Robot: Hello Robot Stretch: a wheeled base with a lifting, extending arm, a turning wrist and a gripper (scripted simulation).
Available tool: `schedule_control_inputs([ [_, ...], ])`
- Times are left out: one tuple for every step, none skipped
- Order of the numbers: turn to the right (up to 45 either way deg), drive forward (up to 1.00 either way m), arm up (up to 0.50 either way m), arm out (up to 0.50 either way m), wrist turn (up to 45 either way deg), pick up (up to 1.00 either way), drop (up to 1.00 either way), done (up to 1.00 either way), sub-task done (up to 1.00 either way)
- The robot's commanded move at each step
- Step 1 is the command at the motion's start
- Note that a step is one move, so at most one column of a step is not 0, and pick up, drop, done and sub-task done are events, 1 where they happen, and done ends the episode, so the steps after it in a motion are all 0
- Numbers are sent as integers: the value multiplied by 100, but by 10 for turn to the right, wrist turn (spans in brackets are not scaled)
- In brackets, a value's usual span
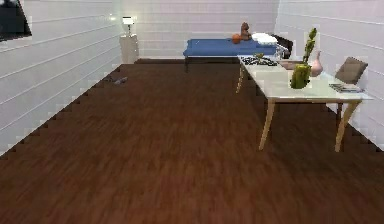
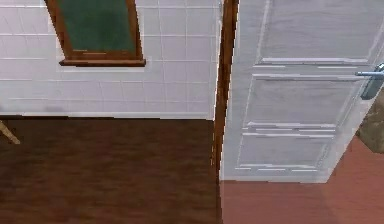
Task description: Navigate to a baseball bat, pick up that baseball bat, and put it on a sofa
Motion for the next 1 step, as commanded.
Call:
schedule_control_inputs([
  [0, 100, 0, 0, 0, 0, 0, 0, 0],
])
